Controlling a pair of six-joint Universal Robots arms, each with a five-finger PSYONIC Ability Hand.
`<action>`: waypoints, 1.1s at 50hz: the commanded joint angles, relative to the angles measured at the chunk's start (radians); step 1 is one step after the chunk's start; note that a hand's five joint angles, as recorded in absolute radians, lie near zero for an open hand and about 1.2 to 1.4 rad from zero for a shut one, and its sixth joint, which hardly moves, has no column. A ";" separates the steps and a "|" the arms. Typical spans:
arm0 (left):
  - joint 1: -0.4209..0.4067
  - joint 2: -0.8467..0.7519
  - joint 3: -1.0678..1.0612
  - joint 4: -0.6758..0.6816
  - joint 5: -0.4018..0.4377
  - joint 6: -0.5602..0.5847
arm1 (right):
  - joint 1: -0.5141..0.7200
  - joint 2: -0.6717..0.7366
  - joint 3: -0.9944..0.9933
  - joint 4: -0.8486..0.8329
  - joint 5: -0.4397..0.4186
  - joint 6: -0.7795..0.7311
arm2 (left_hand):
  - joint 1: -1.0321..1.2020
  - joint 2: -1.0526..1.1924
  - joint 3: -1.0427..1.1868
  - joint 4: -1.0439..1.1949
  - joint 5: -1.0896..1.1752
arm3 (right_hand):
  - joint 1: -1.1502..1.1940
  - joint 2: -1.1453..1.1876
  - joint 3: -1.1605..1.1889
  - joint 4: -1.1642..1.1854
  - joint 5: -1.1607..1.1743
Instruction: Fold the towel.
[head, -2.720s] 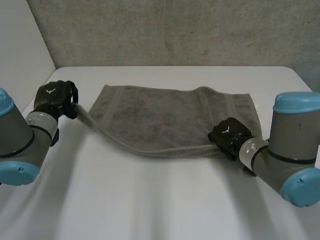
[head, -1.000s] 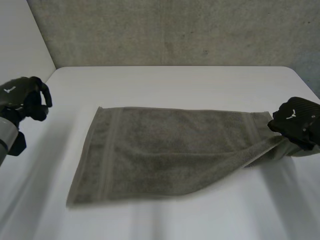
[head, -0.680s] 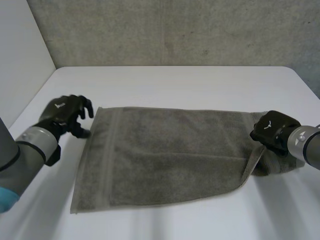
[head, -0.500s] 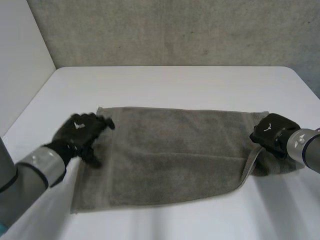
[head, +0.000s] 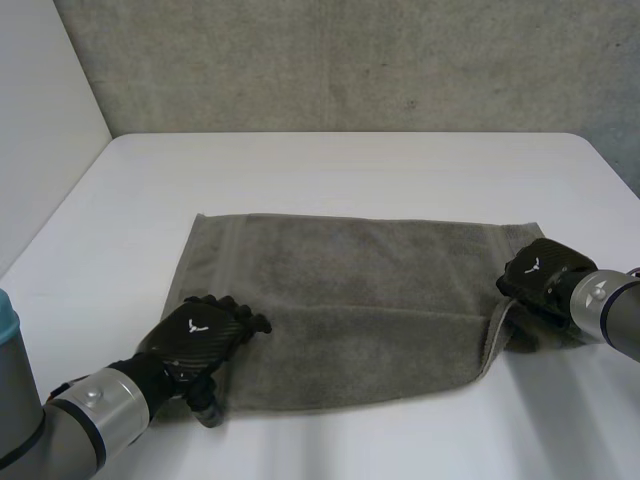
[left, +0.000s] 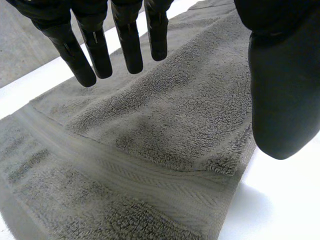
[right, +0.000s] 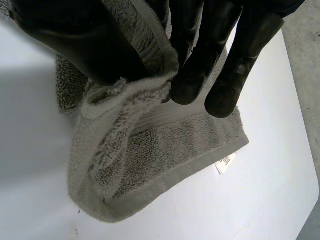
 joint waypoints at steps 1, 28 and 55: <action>-0.014 -0.019 -0.015 0.042 -0.011 0.002 | 0.000 0.000 0.009 -0.002 0.000 -0.001 | 0.001 -0.010 0.010 0.004 -0.176 | 0.059 0.060 0.055 0.050 0.039; -0.043 -0.131 -0.003 0.083 -0.055 0.066 | -0.003 0.000 0.021 -0.009 0.000 0.001 | 0.051 0.040 0.060 0.054 -0.126 | 0.059 0.060 0.055 0.050 0.039; -0.045 -0.212 0.082 0.148 -0.126 0.066 | -0.009 0.014 0.021 -0.011 0.001 -0.001 | 0.721 0.709 0.729 0.723 0.544 | 0.059 0.060 0.055 0.050 0.039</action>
